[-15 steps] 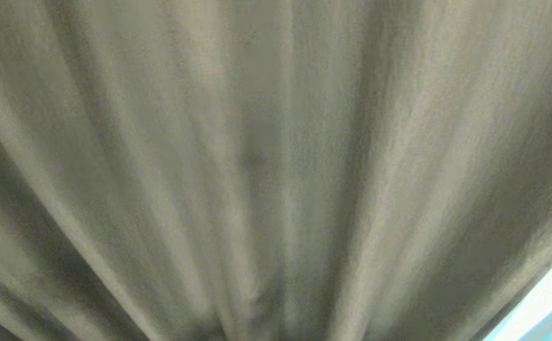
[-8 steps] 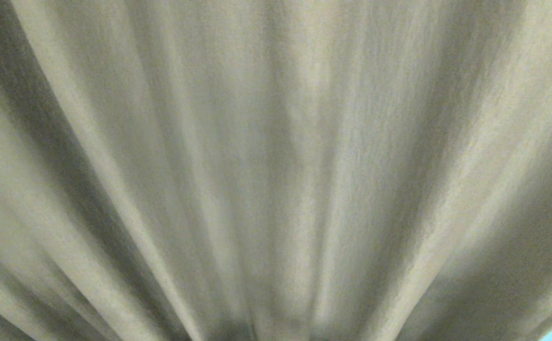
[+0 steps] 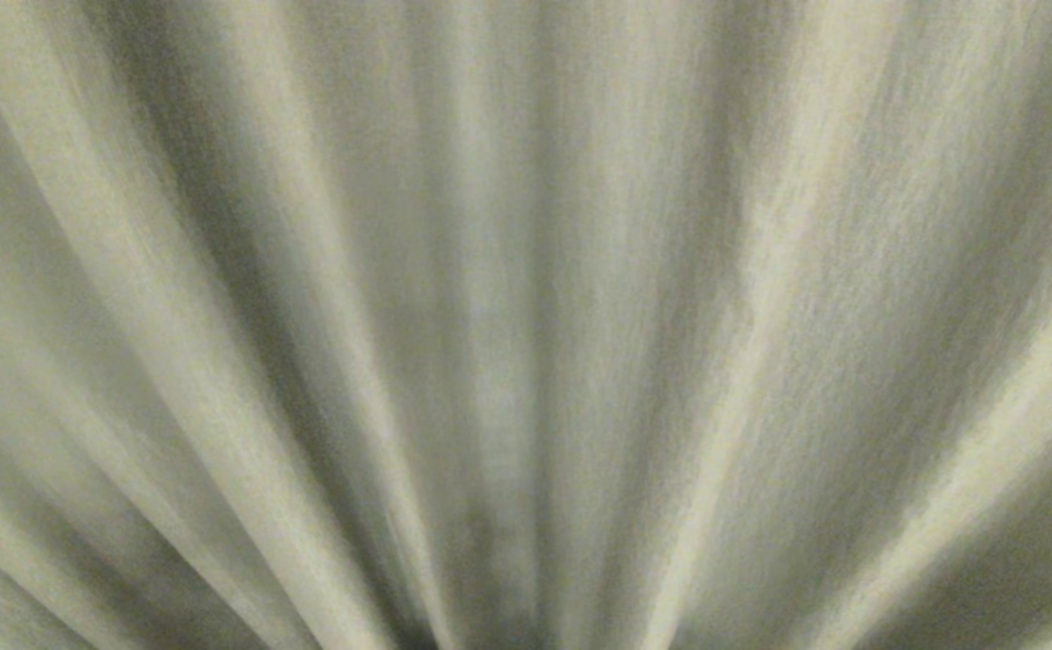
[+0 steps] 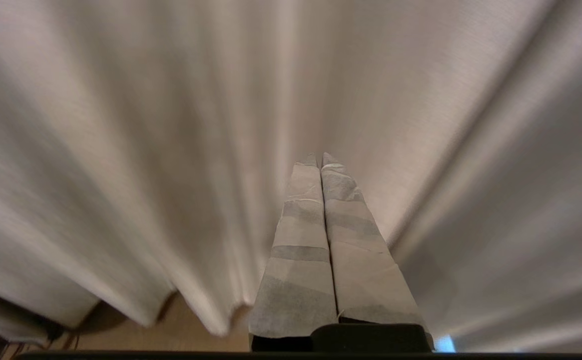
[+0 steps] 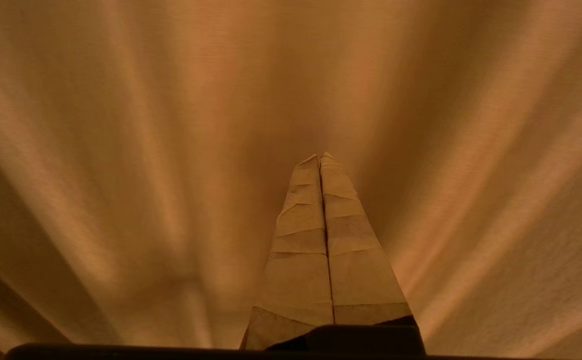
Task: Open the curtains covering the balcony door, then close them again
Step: Close the outer curtains on both sides
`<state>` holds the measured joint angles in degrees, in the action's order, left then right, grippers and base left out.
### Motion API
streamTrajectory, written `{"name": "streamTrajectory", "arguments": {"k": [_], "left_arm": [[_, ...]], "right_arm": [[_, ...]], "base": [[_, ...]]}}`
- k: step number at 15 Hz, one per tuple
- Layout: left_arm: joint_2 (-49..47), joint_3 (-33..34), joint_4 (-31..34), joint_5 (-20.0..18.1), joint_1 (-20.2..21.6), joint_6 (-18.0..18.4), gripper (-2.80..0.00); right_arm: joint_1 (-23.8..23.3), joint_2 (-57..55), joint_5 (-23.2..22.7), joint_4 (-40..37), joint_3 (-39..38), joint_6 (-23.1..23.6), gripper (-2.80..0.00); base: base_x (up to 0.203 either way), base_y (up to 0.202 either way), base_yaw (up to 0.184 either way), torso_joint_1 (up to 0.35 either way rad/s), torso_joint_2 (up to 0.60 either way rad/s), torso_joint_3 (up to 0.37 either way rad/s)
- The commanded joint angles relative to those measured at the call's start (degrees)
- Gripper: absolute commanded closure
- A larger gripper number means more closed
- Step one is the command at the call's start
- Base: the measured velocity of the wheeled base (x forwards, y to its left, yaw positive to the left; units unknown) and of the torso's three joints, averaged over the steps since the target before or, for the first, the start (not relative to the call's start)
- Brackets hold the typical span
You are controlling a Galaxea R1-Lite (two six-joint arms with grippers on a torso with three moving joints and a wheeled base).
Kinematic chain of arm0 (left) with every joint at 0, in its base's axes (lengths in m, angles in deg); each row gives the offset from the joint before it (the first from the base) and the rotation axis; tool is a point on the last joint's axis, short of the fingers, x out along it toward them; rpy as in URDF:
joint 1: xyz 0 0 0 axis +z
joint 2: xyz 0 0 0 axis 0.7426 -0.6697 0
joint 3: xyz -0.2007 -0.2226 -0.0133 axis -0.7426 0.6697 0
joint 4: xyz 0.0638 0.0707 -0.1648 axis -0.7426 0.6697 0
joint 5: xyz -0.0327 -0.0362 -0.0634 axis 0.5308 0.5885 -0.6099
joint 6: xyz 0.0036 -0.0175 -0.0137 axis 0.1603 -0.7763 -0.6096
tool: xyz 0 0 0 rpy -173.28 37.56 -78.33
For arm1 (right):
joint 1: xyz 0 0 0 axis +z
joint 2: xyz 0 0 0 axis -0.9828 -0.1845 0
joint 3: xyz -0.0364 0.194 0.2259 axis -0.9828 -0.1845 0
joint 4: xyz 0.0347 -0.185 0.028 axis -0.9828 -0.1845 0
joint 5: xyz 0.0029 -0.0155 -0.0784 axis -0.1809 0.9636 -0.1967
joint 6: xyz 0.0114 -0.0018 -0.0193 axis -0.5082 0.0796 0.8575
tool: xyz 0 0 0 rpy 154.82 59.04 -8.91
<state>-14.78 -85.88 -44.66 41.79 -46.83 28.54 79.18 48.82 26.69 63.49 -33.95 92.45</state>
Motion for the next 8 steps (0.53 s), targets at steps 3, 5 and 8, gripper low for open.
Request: {"name": "streamTrajectory", "arguments": {"k": [3,5,8], "left_arm": [[9.7,0.0,0.0,0.1,-0.6,-0.2,0.00],[12.2,0.0,0.0,0.1,-0.8,-0.3,0.00],[12.2,0.0,0.0,0.1,-0.8,-0.3,0.00]], "right_arm": [[0.0,0.0,-0.1,0.0,0.0,0.0,0.00],[0.0,0.0,-0.1,0.0,0.0,0.0,0.00],[0.0,0.0,-0.1,0.0,0.0,0.0,0.00]], "base": [[0.000,0.000,0.000,0.000,0.00,0.000],[0.000,0.000,0.000,0.000,0.00,0.000],[0.000,0.000,0.000,0.000,0.00,0.000]]}}
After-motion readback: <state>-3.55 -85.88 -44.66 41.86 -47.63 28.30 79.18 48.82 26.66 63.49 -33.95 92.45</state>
